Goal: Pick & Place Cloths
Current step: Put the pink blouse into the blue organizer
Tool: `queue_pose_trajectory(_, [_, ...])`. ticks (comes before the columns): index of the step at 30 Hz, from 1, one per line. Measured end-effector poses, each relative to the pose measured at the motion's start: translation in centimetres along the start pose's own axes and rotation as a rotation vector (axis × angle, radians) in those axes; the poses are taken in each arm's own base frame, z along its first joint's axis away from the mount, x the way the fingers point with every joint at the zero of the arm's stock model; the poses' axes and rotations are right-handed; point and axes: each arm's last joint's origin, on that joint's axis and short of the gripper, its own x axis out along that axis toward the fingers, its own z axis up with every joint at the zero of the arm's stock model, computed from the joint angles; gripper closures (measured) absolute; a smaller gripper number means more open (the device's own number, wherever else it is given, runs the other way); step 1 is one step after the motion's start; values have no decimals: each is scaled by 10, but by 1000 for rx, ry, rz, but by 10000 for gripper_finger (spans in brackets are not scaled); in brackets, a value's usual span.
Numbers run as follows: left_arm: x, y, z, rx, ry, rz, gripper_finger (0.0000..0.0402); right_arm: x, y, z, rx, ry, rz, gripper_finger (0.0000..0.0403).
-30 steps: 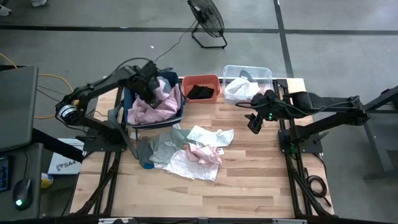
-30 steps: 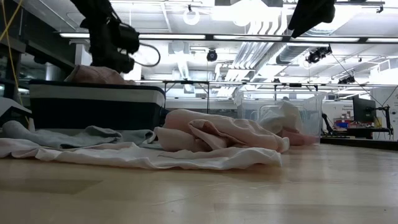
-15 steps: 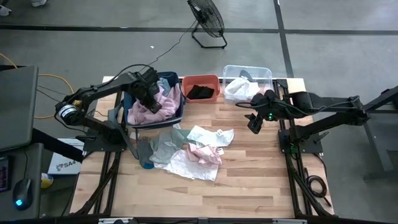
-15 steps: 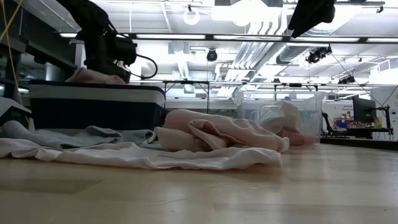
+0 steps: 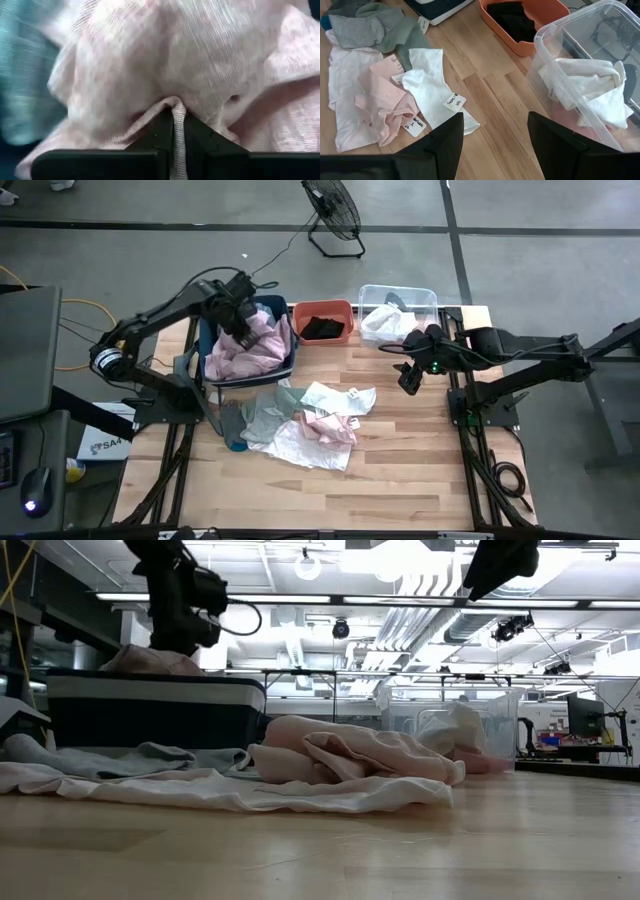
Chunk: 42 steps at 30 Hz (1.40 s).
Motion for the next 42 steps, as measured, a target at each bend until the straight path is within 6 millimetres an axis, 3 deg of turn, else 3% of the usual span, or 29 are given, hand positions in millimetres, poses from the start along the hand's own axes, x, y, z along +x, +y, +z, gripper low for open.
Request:
queue_pose_trajectory(7, [-23, 3, 2, -16, 25, 153, 371, 0, 0, 0, 0, 0, 0, 190])
queue_pose_trajectory(15, [-43, 3, 1, -43, 44, 169, 371, 0, 0, 0, 0, 0, 0, 190])
queue_pose_trajectory(26, [-52, 3, 1, -18, 9, 194, 367, 0, 0, 0, 0, 0, 0, 190])
queue_pose_trajectory(30, [-52, 3, 5, 12, -25, 192, 338, 0, 0, 0, 0, 0, 0, 190])
queue_pose_trajectory(39, [-52, 3, 6, 16, -42, 202, 211, 0, 0, 0, 0, 1, 1, 190])
queue_pose_trajectory(42, [-55, 5, 4, 3, -14, 267, 195, 0, 0, 0, 0, 1, 0, 190])
